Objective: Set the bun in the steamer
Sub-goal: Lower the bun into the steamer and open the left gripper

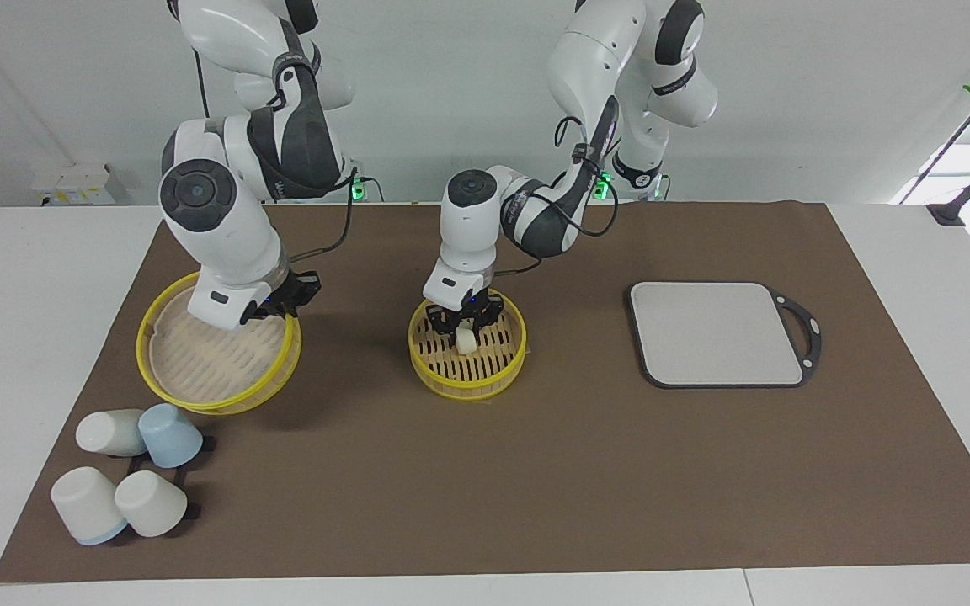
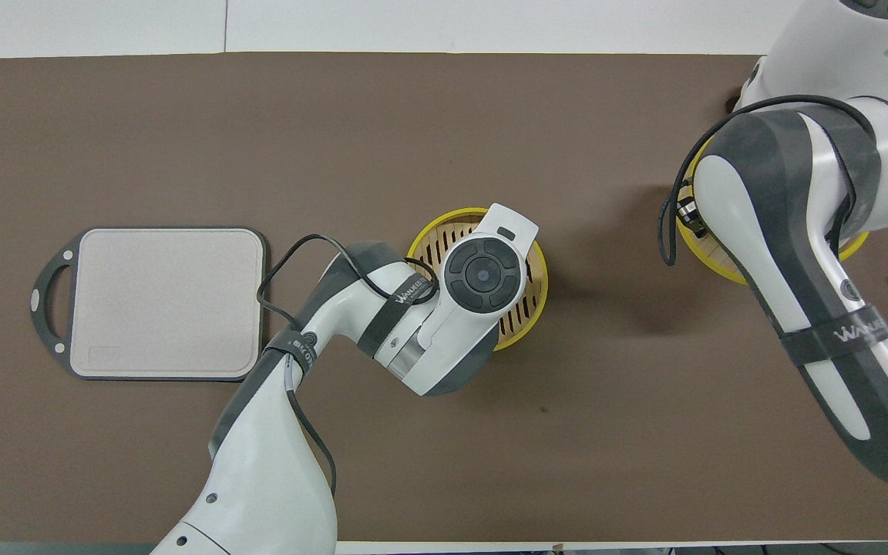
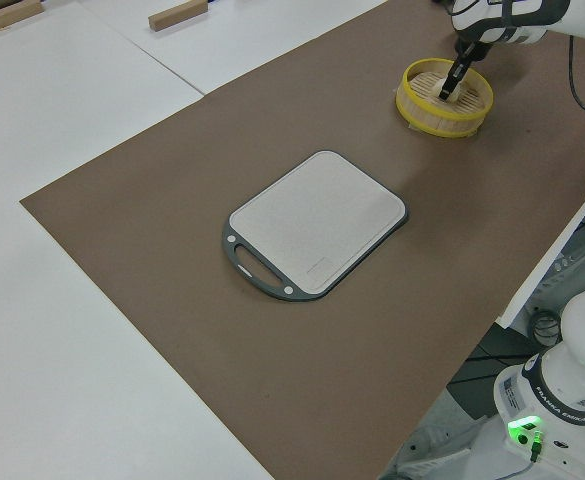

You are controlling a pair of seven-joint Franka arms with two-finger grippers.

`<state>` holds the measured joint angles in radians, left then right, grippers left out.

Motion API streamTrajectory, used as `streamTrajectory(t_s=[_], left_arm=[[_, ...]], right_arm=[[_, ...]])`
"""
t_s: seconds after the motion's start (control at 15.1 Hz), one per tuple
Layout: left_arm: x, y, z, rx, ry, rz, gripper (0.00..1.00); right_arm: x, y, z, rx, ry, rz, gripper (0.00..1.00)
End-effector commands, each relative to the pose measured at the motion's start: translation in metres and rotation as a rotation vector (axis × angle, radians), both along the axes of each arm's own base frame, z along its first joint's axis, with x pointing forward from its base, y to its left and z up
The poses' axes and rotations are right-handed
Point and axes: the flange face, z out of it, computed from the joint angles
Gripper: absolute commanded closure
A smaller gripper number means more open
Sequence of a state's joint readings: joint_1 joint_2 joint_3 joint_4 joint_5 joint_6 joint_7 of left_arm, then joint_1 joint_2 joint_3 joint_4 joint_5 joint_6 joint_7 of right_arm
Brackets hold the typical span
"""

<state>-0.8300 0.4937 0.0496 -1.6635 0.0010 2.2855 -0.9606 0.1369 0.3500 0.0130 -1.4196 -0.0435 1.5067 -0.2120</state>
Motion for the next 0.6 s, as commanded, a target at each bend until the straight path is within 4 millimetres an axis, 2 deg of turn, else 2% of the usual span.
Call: streamTrajectory(t_s=[0.0,0.13,0.26,0.33,0.4,0.46,0.53], left_arm=[[-0.004,0.012,0.015,0.018,0.000,0.019,0.00],[0.009,0.044,0.055,0.031,0.019,0.048,0.00],[0.019,0.091,0.106,0.044,0.054,0.060,0.00],[0.028,0.125,0.131,0.043,0.090,0.050,0.00],[0.036,0.162,0.155,0.047,0.118,0.025,0.00],[0.046,0.208,0.180,0.049,0.126,0.011,0.00],[0.055,0.254,0.200,0.047,0.128,0.008,0.00]], right_arm=[[-0.007,0.000,0.007,-0.004,-0.021,0.026,1.00],[-0.006,0.003,0.007,-0.002,-0.028,0.024,1.00],[-0.003,0.015,0.011,0.014,-0.064,0.009,1.00],[-0.002,0.026,0.012,0.040,-0.079,-0.008,1.00],[-0.003,0.044,0.014,0.078,-0.091,-0.028,1.00],[-0.008,0.074,0.016,0.087,-0.104,-0.050,1.00],[-0.016,0.118,0.017,0.083,-0.142,-0.081,1.00]])
